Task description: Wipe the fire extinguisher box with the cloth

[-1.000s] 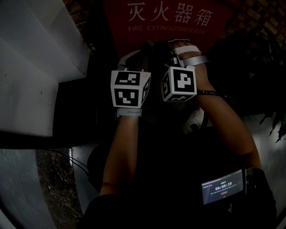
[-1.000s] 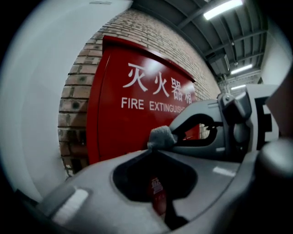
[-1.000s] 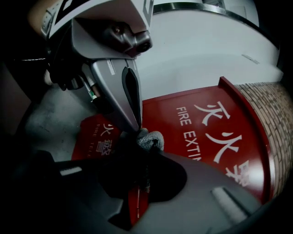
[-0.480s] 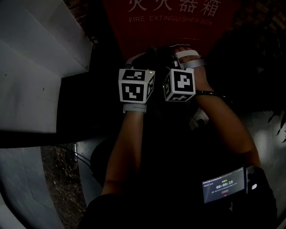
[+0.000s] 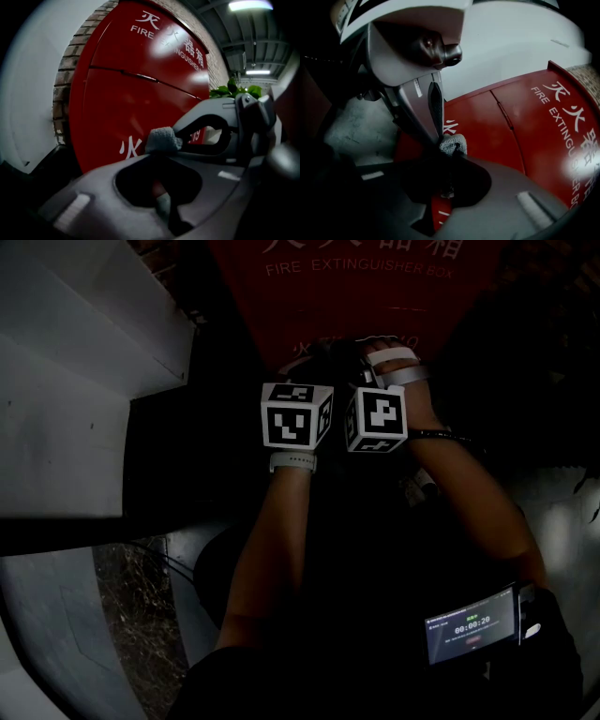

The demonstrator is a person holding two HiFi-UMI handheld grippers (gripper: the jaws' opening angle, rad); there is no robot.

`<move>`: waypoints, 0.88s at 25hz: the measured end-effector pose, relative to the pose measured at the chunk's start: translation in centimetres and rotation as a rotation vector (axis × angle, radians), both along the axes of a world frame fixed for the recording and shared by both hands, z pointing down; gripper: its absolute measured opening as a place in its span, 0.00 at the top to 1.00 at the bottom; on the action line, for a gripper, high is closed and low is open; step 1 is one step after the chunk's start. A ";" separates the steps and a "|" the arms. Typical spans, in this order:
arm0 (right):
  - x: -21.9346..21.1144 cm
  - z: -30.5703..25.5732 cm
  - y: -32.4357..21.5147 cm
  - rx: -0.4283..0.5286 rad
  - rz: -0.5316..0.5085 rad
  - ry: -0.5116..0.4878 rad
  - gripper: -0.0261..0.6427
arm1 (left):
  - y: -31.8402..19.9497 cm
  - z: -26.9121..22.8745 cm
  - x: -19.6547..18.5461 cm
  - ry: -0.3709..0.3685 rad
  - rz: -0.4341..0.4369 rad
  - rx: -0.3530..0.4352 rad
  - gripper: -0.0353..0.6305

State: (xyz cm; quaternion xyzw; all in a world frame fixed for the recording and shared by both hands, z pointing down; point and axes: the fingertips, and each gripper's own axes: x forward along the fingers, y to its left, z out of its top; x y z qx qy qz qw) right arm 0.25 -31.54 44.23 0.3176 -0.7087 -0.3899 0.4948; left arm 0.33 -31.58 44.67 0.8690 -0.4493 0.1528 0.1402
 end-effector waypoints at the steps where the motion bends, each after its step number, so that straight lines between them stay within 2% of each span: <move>1: 0.0 0.3 0.0 0.000 0.001 -0.001 0.91 | 0.0 0.3 0.0 -0.003 0.000 -0.008 0.94; 10: 0.0 4.8 -0.1 -0.068 0.005 0.023 0.91 | -0.7 4.9 -0.4 -0.040 -0.014 -0.093 0.94; 16: -0.3 7.8 0.0 -0.105 -0.007 0.050 0.91 | -0.4 7.4 0.0 0.008 -0.006 -0.183 0.94; 22: -0.5 10.5 0.1 -0.207 0.004 0.025 0.91 | -0.4 10.1 -0.2 -0.043 -0.002 -0.229 0.94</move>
